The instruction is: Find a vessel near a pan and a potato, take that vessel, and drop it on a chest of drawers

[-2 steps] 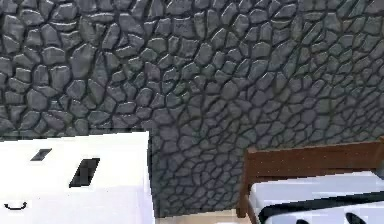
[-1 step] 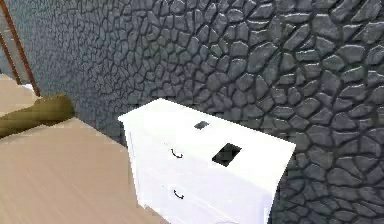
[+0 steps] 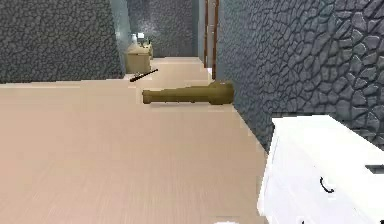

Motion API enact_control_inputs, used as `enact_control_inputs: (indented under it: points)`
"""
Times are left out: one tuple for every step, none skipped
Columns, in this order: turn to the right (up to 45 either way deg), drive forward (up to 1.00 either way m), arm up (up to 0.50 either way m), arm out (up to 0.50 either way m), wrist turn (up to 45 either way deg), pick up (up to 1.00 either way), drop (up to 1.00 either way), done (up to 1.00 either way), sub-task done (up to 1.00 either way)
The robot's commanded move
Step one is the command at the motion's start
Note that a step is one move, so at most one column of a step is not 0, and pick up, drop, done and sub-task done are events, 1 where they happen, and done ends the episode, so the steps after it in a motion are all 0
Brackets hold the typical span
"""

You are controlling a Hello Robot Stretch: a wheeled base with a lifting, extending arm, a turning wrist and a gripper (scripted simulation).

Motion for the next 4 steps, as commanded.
enact_control_inputs:
  points:
    - [-42.0, 0.00, 0.00, 0.00, 0.0, 0.00, 0.00, 0.00, 0.00]
    - [0.0, 0.00, 0.00, 0.48, 0.0, 0.00, 0.00, 0.00, 0.00]
    - [0.0, 0.00, 0.00, 0.00, 45.0, 0.00, 0.00, 0.00, 0.00]
    - [0.0, 0.00, 0.00, 0.00, 45.0, 0.00, 0.00, 0.00, 0.00]
